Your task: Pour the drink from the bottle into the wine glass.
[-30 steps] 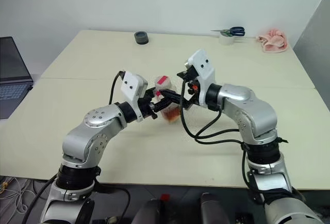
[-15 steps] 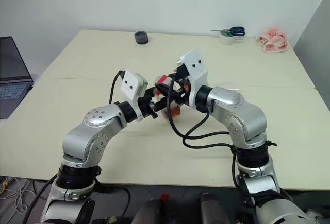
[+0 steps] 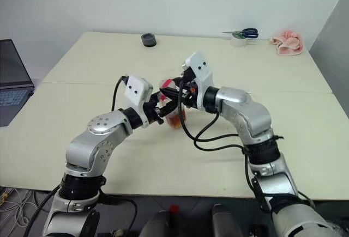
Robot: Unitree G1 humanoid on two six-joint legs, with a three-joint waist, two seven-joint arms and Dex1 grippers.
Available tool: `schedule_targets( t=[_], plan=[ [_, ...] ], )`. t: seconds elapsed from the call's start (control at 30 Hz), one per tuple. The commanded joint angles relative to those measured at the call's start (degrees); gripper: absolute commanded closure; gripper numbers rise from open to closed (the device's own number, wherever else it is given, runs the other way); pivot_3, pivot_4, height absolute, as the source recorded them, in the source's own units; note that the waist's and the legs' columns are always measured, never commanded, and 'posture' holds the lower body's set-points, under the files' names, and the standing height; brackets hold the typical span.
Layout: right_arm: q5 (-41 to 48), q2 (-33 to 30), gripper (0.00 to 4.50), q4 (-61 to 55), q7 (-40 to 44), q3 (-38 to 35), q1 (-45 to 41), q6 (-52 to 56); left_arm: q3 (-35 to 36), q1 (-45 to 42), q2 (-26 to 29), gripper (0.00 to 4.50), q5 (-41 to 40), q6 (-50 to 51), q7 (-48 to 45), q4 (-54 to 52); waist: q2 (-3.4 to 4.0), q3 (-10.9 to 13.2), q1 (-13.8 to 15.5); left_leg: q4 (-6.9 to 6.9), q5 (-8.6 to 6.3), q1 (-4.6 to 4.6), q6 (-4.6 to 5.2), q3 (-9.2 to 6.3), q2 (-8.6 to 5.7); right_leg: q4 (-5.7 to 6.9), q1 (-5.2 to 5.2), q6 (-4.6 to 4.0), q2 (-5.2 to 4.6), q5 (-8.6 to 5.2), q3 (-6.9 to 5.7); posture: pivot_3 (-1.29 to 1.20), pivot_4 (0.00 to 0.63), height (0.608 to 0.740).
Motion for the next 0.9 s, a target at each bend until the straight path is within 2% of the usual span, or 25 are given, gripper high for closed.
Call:
schedule_targets(
  t=[0.03,0.17,0.23,0.47,0.67,0.7,0.9],
  plan=[
    [-0.40,-3.25,2.66,11.29,16.17,-0.42,-5.54,-11.43,-0.29,-1.48,0.61,2.45,-1.09,-1.15,-2.18,-3.63,-0.01,0.00,0.08,0.00,0.00,-0.01,0.00,0.01,-0.01,-0.02,0.00,0.00,-0.01,0.00,0.00,0.00,0.150,0.740],
    [-2.52,-4.40,2.66,28.41,33.44,1.45,-11.99,-20.82,-0.12,-1.22,0.70,2.45,-1.13,-0.41,-2.16,-4.69,-0.02,0.02,0.04,-0.03,-0.01,-0.01,0.00,0.03,-0.01,-0.05,0.01,-0.23,-0.04,0.13,-0.01,0.00,0.150,0.740],
    [-4.44,-4.27,2.66,36.03,38.30,1.80,-14.73,-24.88,0.05,-1.05,0.79,2.45,-1.26,0.00,-2.02,-5.30,0.00,0.03,0.02,-0.03,-0.01,-0.01,0.00,0.02,-0.01,-0.05,0.01,-0.25,-0.04,0.14,-0.03,0.00,0.150,0.740],
    [-7.45,-3.30,2.66,52.40,41.53,-0.93,-21.75,-32.25,0.84,-0.03,1.27,2.45,-1.43,1.19,-1.15,-7.26,0.02,0.05,-0.11,-0.04,-0.01,0.01,-0.01,0.00,0.01,0.02,0.00,-0.27,-0.04,0.16,-0.03,0.00,0.150,0.740],
    [-7.68,-4.11,2.66,54.54,42.10,-2.49,-23.06,-32.32,0.65,0.35,1.20,2.46,-1.61,1.15,-0.65,-7.47,0.02,0.05,0.04,-0.01,0.00,-0.01,-0.02,-0.02,-0.02,0.03,0.00,-0.28,-0.08,0.16,-0.03,0.00,0.150,0.740],
    [-7.82,-4.24,1.92,54.43,42.15,-2.47,-22.97,-32.13,0.57,0.30,1.18,2.48,-1.63,1.05,-0.70,-7.34,0.03,0.05,0.05,-0.01,-0.01,-0.01,-0.02,-0.02,-0.02,0.03,0.00,-0.27,-0.08,0.16,-0.03,0.00,0.150,0.740],
    [-8.38,-5.59,0.00,51.31,40.73,-4.21,-21.73,-31.06,-0.12,-0.82,0.57,2.50,-1.44,0.21,-1.57,-5.73,0.05,0.07,0.11,-0.01,0.00,-0.01,-0.02,0.01,-0.04,0.02,0.00,-0.28,-0.09,0.16,-0.02,0.00,0.150,0.740]
  ],
)
